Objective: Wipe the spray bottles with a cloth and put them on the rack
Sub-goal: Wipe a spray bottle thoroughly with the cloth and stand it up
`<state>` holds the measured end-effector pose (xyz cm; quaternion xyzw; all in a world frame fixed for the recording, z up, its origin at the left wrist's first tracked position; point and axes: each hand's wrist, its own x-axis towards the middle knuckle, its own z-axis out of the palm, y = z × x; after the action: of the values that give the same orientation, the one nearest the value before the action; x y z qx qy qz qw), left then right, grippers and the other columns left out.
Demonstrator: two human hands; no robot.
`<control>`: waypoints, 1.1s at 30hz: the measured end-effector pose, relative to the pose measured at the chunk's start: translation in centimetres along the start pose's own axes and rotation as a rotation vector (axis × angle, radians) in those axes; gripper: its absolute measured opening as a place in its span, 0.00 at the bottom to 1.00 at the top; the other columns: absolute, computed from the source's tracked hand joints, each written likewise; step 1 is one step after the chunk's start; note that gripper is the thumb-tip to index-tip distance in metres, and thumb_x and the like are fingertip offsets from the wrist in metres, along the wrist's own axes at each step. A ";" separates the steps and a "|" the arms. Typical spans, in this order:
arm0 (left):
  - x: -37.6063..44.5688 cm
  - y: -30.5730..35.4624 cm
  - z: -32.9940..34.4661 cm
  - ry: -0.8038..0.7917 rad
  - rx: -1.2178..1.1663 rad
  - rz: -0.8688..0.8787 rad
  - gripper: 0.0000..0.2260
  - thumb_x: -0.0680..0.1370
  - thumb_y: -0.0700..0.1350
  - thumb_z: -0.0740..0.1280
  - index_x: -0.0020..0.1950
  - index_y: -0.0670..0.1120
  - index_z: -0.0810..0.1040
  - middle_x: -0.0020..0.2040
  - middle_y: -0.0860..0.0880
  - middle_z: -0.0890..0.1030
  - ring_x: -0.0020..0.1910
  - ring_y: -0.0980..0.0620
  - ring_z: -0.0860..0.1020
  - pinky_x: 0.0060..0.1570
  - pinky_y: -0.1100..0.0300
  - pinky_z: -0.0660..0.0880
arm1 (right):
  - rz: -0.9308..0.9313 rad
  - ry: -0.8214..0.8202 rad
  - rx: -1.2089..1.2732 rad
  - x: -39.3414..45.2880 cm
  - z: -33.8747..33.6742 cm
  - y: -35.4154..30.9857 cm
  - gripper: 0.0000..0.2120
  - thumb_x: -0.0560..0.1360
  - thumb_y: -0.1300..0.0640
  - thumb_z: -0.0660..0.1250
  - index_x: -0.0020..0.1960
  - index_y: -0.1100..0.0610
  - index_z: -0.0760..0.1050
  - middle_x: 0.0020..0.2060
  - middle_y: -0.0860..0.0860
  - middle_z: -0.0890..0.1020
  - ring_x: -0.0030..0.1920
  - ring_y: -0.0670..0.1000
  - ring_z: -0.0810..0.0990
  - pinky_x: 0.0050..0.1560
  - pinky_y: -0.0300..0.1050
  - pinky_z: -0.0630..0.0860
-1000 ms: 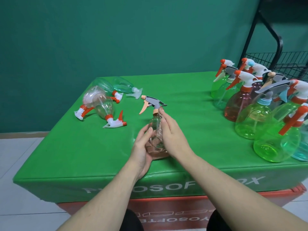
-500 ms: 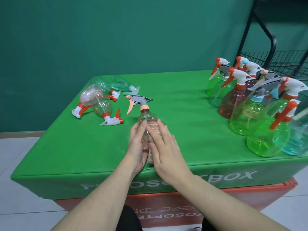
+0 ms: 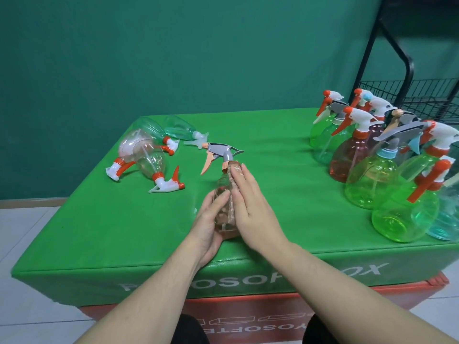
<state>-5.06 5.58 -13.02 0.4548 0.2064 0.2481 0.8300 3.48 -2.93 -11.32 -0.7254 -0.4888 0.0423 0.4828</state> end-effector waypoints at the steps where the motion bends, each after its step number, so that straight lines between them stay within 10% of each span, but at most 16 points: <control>1: 0.0 0.0 0.0 -0.005 0.000 -0.009 0.24 0.73 0.52 0.72 0.68 0.48 0.77 0.58 0.43 0.85 0.50 0.48 0.84 0.45 0.51 0.82 | 0.015 -0.009 0.030 0.6 -0.2 0.0 0.24 0.85 0.50 0.50 0.81 0.46 0.59 0.81 0.44 0.58 0.79 0.37 0.53 0.77 0.34 0.49; 16: -0.3 0.4 0.6 0.047 -0.025 -0.005 0.31 0.70 0.48 0.76 0.71 0.44 0.74 0.55 0.42 0.86 0.47 0.47 0.86 0.43 0.52 0.84 | 0.417 0.140 0.438 1.8 0.5 -1.4 0.15 0.86 0.50 0.52 0.54 0.48 0.78 0.48 0.45 0.83 0.51 0.48 0.81 0.51 0.43 0.73; 26: -0.4 0.5 4.9 0.152 -0.193 -0.005 0.36 0.72 0.58 0.76 0.75 0.44 0.72 0.63 0.39 0.83 0.58 0.41 0.84 0.48 0.51 0.84 | 0.764 0.250 1.096 0.9 -0.4 -2.3 0.27 0.74 0.42 0.63 0.66 0.58 0.77 0.55 0.60 0.85 0.57 0.62 0.84 0.63 0.64 0.77; 33: -0.5 1.2 7.1 0.114 0.335 0.171 0.33 0.61 0.67 0.76 0.62 0.60 0.73 0.56 0.52 0.85 0.47 0.60 0.85 0.53 0.54 0.76 | 0.812 0.119 1.182 0.0 -4.6 -1.3 0.35 0.85 0.37 0.42 0.62 0.58 0.80 0.53 0.58 0.86 0.52 0.55 0.85 0.57 0.51 0.79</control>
<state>-1.69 1.17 -8.34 0.5877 0.2523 0.3054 0.7055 5.07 -5.87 -7.87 -0.4683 -0.0488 0.4365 0.7667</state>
